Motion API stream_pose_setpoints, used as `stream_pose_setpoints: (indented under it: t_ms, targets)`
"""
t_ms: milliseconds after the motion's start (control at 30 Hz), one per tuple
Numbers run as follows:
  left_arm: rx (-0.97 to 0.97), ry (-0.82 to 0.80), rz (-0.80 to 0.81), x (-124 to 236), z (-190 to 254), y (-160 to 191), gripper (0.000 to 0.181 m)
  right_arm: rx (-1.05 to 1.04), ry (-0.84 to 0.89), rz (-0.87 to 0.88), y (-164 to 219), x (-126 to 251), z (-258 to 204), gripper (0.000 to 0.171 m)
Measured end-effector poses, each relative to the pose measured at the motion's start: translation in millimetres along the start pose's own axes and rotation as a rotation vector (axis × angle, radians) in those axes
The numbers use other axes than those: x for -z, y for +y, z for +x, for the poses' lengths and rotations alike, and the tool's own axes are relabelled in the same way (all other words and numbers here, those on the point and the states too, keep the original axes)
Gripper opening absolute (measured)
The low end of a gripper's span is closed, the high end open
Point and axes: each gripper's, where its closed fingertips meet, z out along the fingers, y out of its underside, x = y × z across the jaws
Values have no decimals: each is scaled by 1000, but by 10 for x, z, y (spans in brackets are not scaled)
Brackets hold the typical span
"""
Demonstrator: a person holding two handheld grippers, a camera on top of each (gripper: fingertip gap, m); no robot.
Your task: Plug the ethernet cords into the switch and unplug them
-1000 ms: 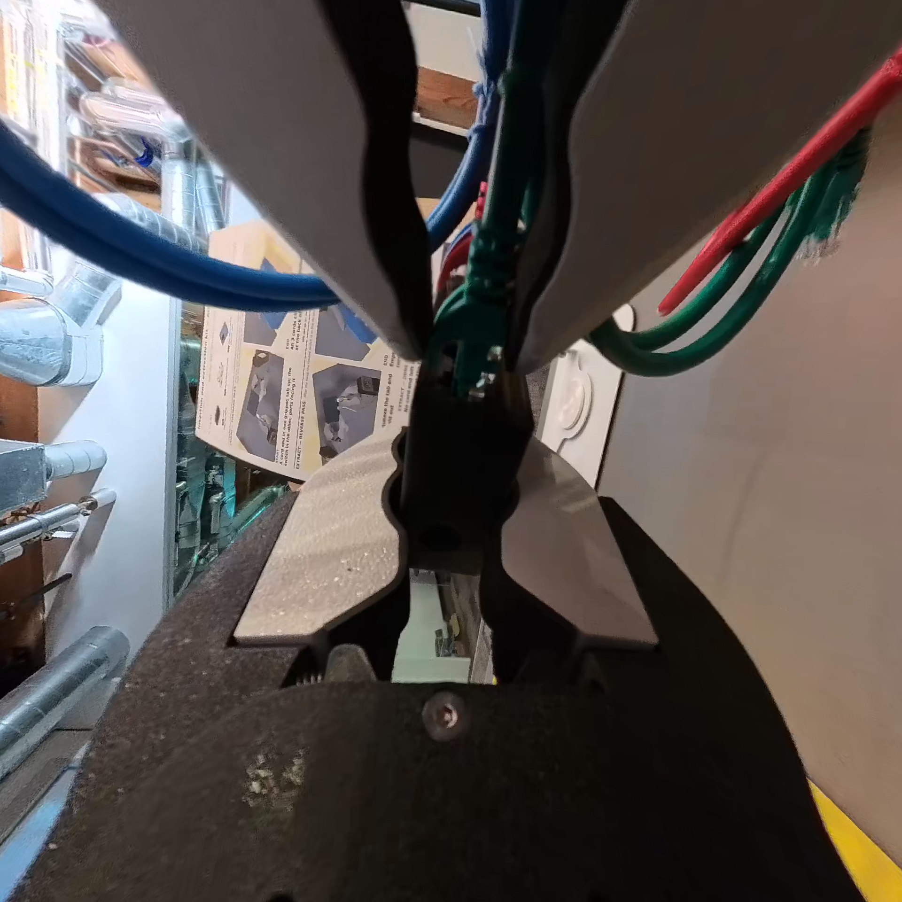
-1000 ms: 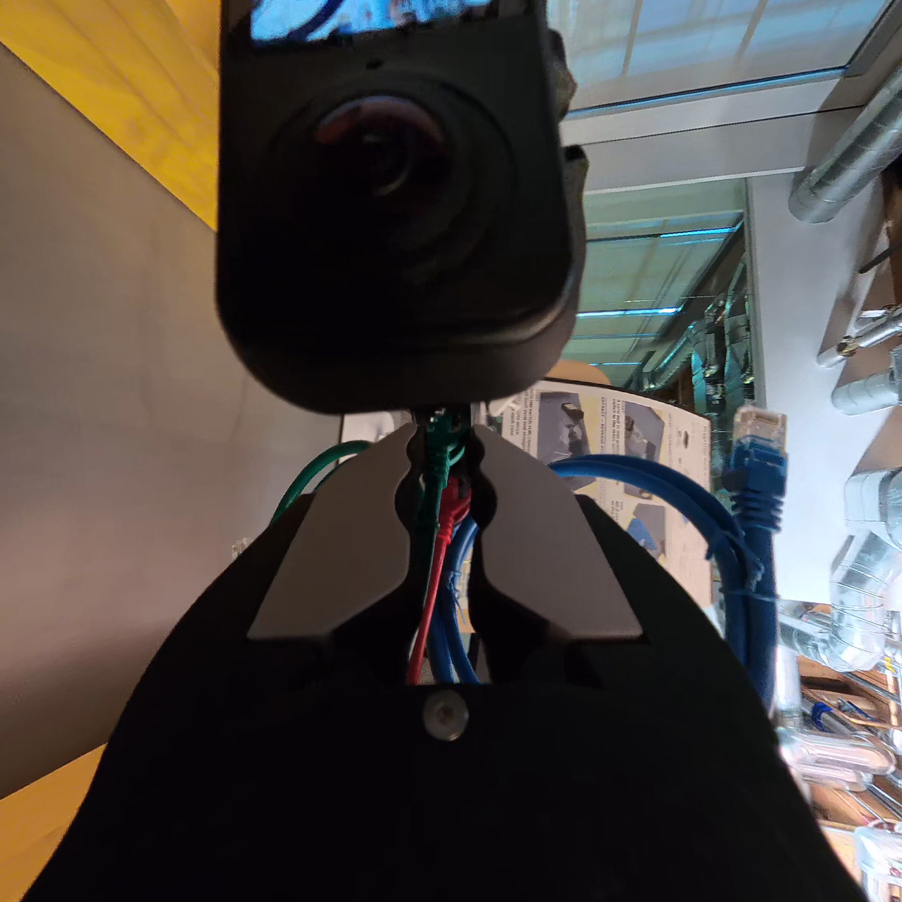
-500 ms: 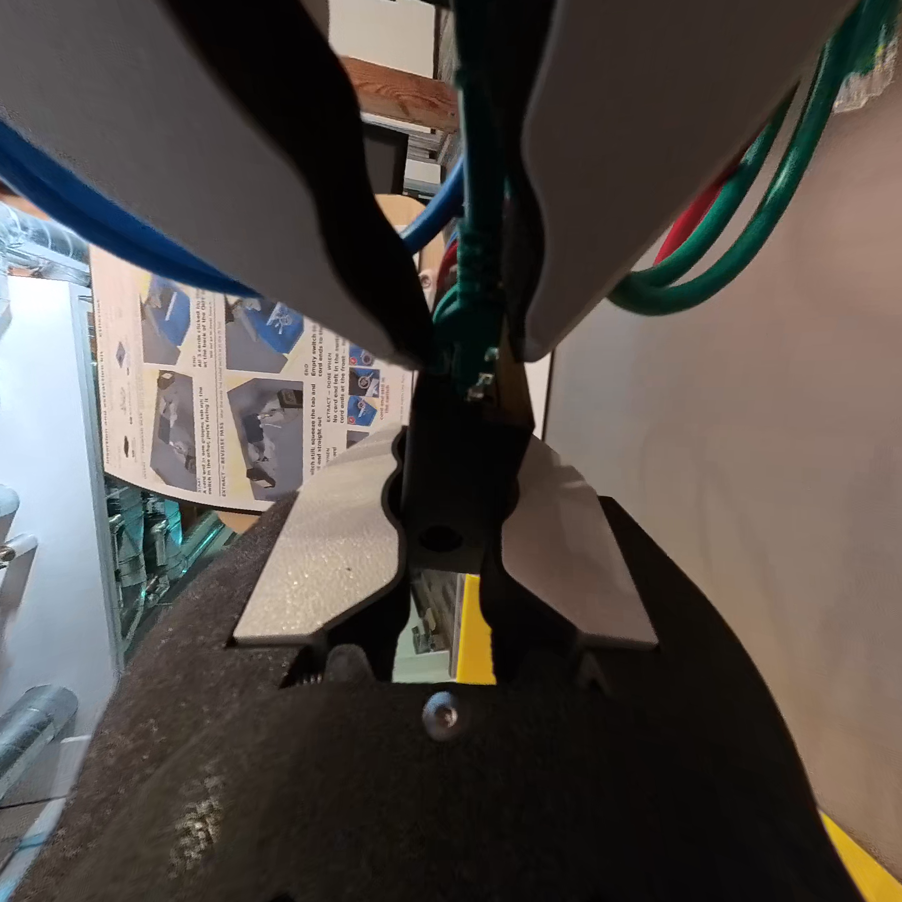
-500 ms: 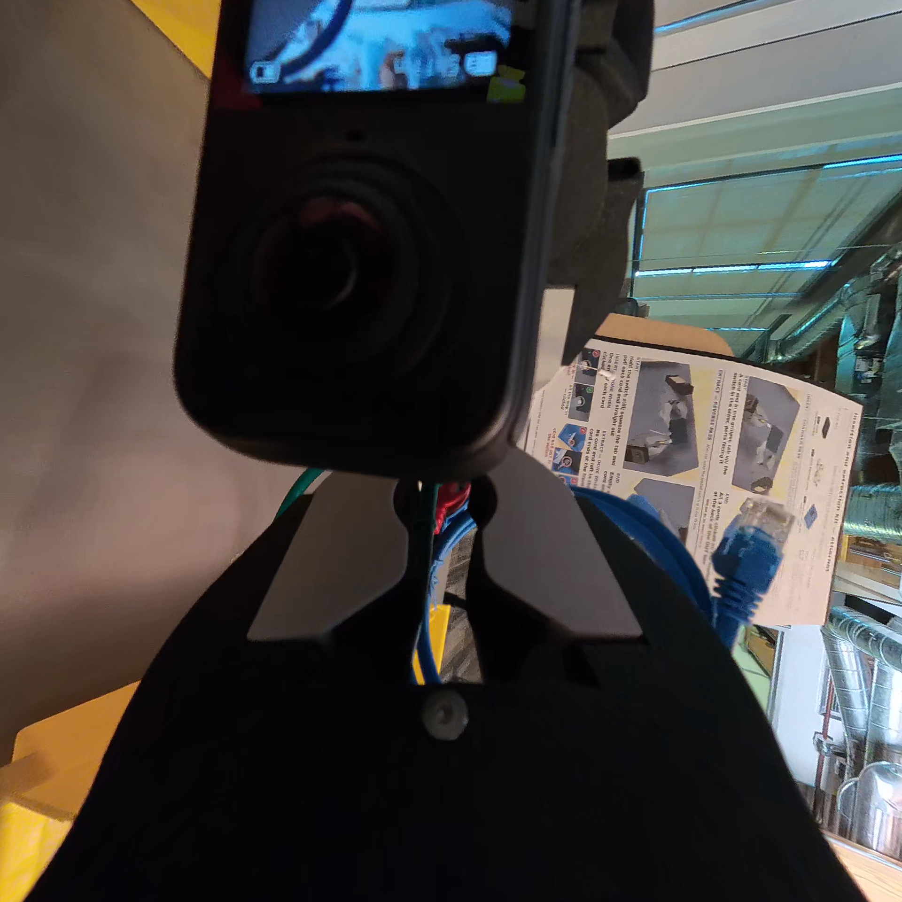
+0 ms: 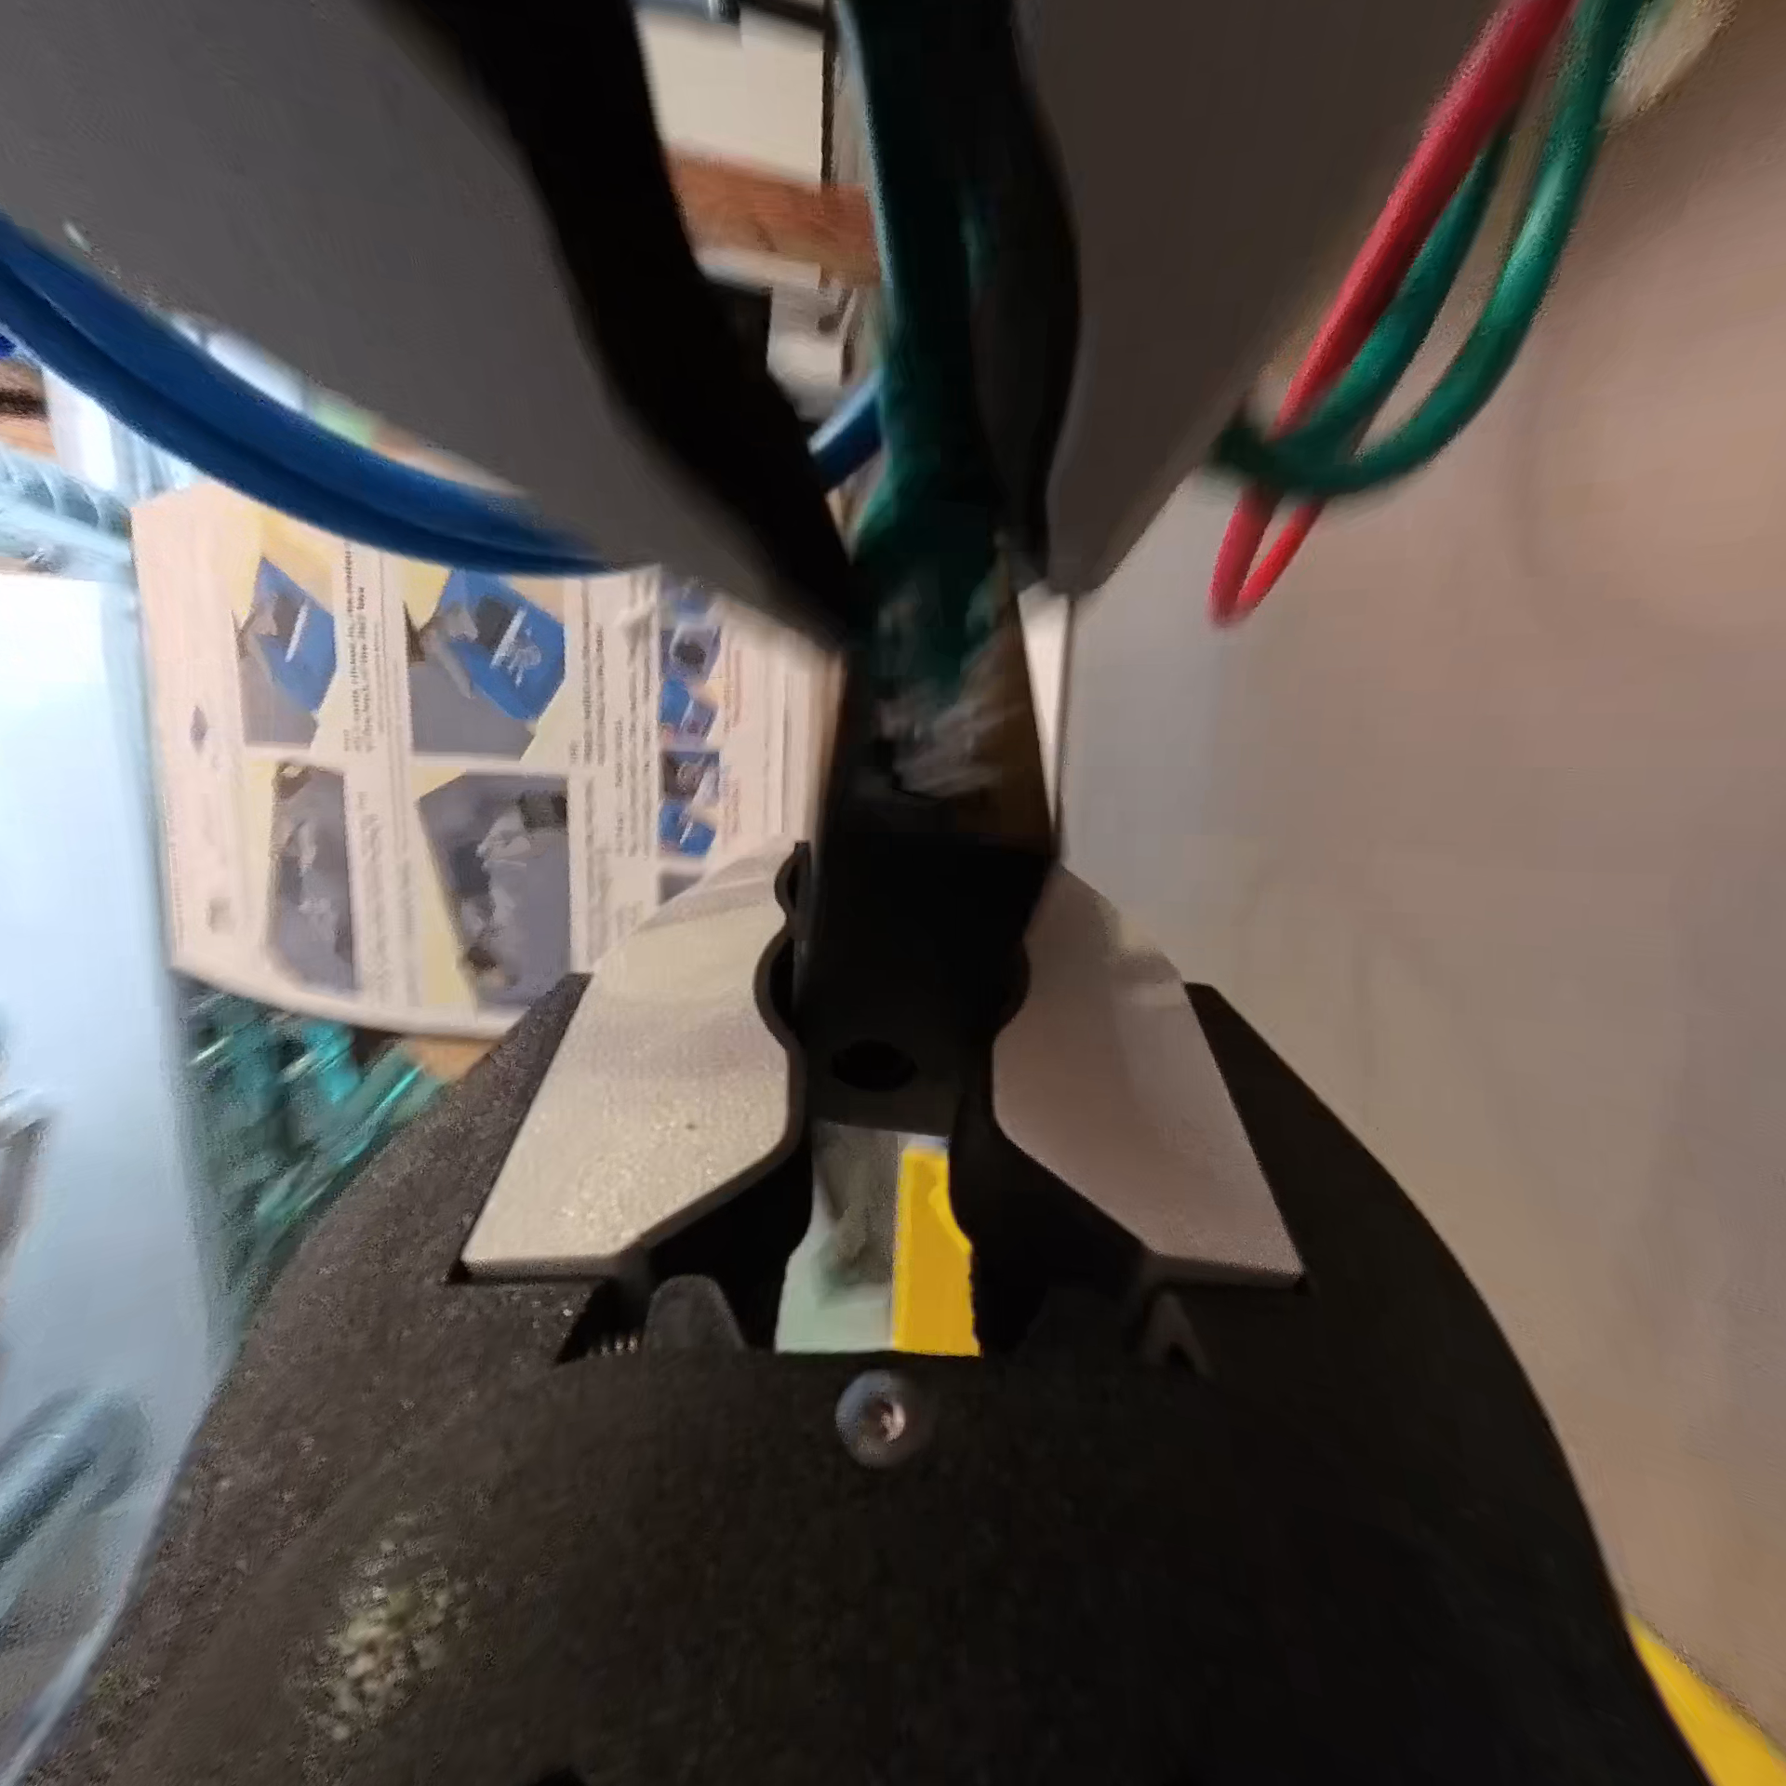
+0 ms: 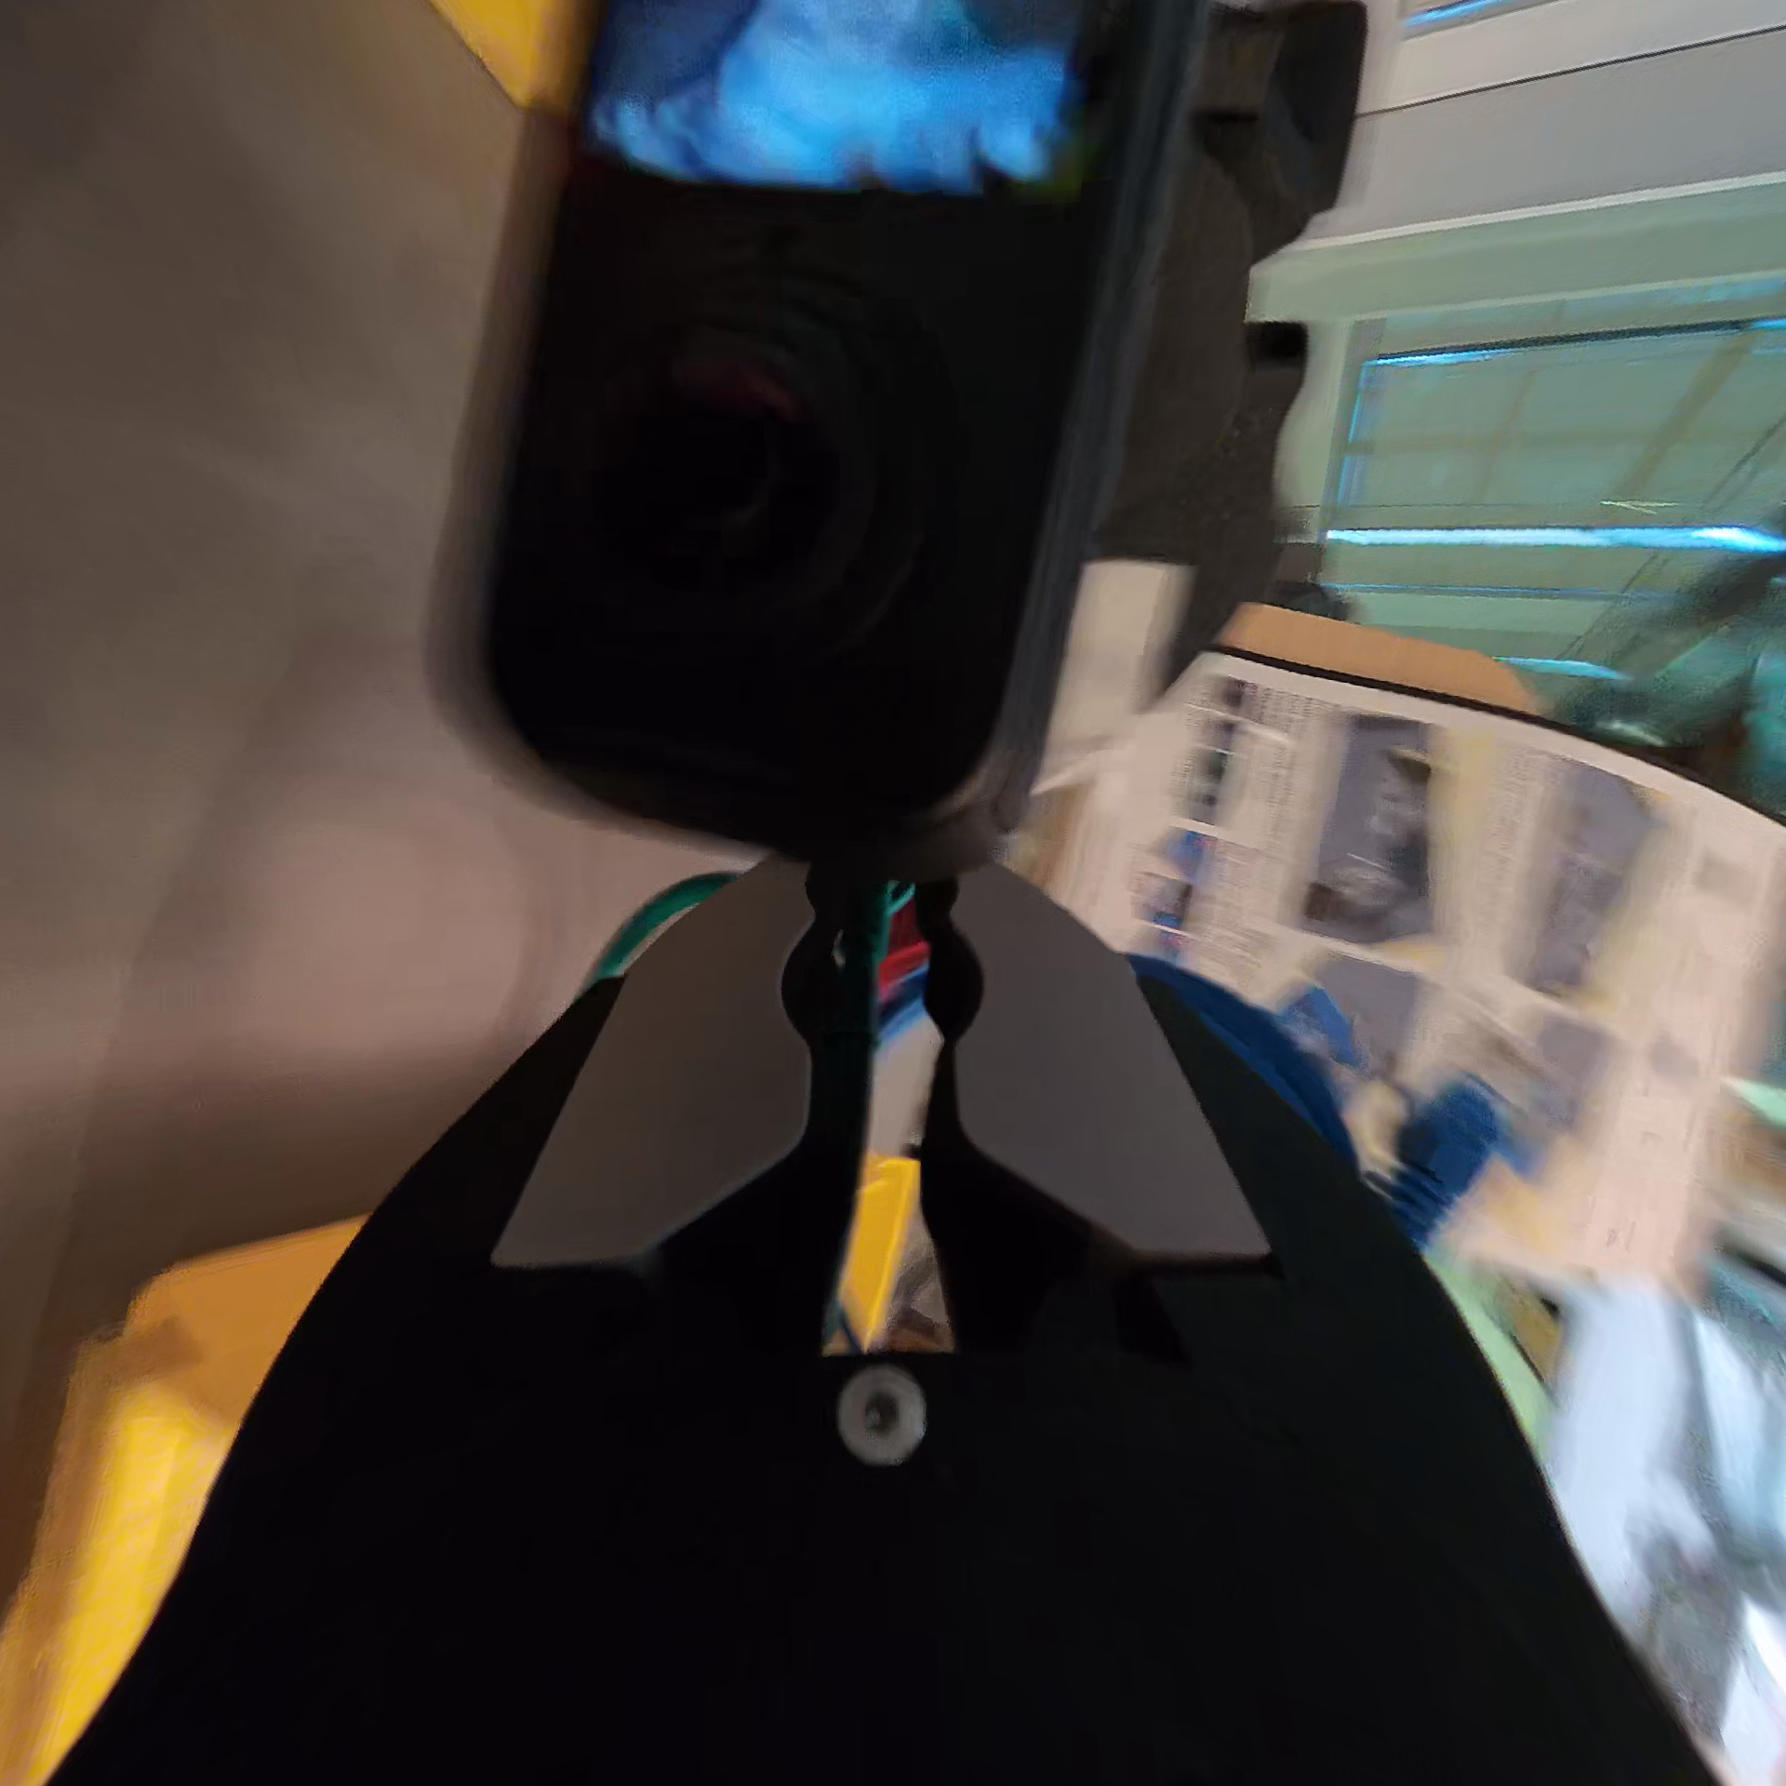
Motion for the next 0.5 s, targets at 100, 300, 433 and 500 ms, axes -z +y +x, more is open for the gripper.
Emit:
stream_pose_setpoints:
  t_ms: [100, 300, 433, 500]
  targets:
    - [103, -56, -91, 33, -333, 421, 31, 35, -48, -8, 10, -3, -103, 16]
    - [163, -118, -90, 219, -679, 611, 31, -99, 109, 94, 43, 354, 311, 16]
    - [187, -138, -208, 272, -815, 971, 31, -322, 182, 24, 699, 961, 514, 16]
    - [199, -154, -233, 315, -876, 1067, 31, -427, 199, -26, 1080, 1213, 485, 15]
